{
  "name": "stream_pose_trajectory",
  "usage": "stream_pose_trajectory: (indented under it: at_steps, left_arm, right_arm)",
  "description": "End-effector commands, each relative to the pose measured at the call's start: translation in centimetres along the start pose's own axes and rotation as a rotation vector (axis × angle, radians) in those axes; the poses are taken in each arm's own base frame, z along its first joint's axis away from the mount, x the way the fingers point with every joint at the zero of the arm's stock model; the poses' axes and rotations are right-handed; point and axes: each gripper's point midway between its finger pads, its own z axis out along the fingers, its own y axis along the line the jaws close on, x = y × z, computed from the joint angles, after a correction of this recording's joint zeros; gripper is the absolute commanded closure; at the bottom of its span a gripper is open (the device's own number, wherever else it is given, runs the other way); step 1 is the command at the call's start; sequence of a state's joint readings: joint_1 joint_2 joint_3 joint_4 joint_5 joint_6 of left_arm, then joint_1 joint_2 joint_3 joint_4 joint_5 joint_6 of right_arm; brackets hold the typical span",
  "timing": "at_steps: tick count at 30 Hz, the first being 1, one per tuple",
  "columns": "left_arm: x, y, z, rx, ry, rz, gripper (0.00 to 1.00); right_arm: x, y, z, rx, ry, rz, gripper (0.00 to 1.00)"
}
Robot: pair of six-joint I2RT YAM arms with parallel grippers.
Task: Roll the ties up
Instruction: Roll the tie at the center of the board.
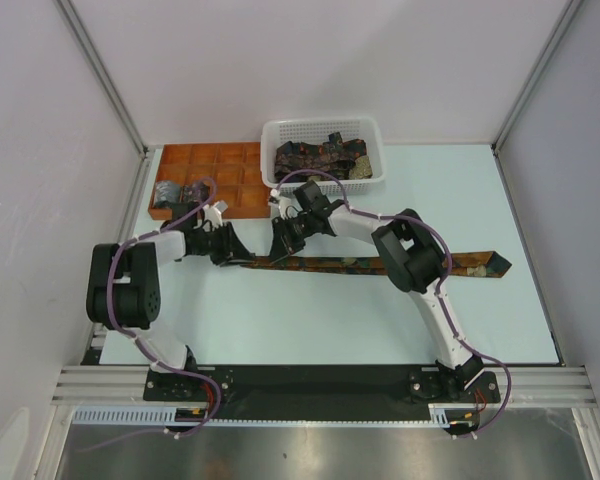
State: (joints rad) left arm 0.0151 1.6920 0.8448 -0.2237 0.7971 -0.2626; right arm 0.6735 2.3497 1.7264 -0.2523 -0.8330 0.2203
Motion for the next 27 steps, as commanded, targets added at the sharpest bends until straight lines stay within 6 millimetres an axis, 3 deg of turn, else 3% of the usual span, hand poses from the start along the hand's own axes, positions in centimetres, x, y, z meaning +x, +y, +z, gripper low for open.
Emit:
stream_pose_trajectory:
  at_steps: [1,5,27]
  left_arm:
    - [0.1,-0.4,0.6,0.047,0.002,-0.013,0.68]
    - [0.8,0.1,0.7,0.034,0.018,-0.022,0.69]
    - [1.5,1.7,1.1,0.016,0.040,-0.053,0.72]
  right_arm:
    - [-1.8,1.4,-0.8,-0.083,-0.064,0.039,0.74]
    - [-3.5,1.9,-1.3,-0.105,-0.118,0.073,0.70]
    - [-4.6,2.2,2.7,-0.063,-0.143,0.046,0.61]
